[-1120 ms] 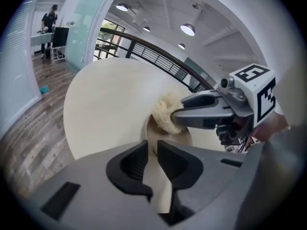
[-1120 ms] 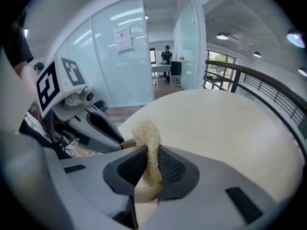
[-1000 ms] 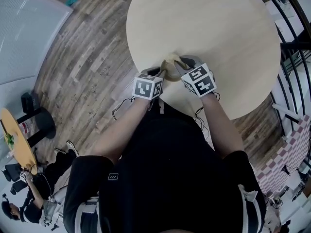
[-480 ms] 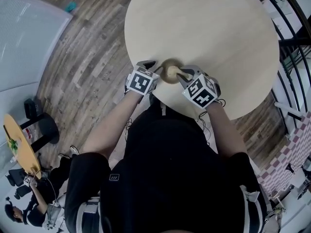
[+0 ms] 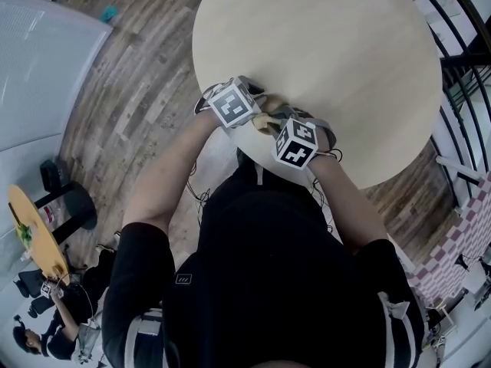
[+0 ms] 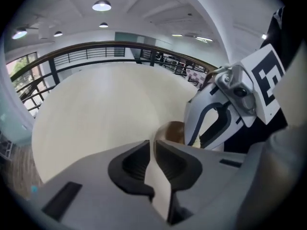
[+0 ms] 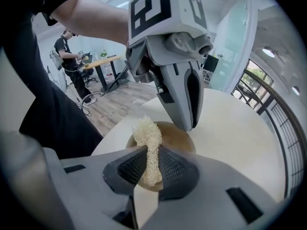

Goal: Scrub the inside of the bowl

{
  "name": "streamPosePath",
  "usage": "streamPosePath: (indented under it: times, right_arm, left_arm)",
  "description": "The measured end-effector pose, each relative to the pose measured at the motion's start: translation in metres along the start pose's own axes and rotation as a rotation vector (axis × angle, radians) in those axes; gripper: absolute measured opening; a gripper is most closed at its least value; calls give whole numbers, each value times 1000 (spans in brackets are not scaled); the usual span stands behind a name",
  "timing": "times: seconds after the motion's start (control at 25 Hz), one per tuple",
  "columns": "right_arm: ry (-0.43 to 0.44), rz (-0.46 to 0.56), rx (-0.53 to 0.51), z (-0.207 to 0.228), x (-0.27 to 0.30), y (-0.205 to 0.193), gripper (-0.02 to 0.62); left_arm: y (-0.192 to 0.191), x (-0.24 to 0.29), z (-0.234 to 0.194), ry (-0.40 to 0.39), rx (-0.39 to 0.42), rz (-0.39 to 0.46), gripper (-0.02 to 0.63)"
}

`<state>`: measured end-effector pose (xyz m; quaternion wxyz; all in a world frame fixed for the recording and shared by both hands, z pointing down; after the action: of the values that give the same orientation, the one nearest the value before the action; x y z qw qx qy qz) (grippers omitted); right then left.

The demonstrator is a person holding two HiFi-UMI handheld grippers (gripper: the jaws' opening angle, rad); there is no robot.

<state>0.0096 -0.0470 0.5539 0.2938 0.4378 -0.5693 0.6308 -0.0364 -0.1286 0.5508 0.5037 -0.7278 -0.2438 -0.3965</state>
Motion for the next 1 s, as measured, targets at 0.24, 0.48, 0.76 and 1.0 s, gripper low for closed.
streamPosePath:
  times: [0.24, 0.48, 0.76, 1.0]
  right_arm:
    - [23, -17, -22, -3, 4, 0, 72]
    - [26, -35, -33, -5, 11, -4, 72]
    - [-13, -83, -57, -1, 17, -10, 72]
    - [-100, -71, 2, 21, 18, -5, 72]
  left_arm:
    - [-8, 12, 2, -32, 45, -74, 31]
    - [-5, 3, 8, -85, -22, -65, 25]
    - [-22, -3, 19, -78, -100, -52, 28]
    - [-34, -10, 24, -50, -224, -14, 37]
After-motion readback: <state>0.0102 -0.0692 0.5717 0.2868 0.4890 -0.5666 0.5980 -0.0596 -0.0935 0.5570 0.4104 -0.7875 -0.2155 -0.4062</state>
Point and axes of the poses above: the fingertips, and each gripper's own axes: x forward along the fingers, z to its right, y out of its top, the point moved 5 cm from there along -x, backward along the fingers, and after that the axes turned 1 degree about -y, right-handed, at the moved point
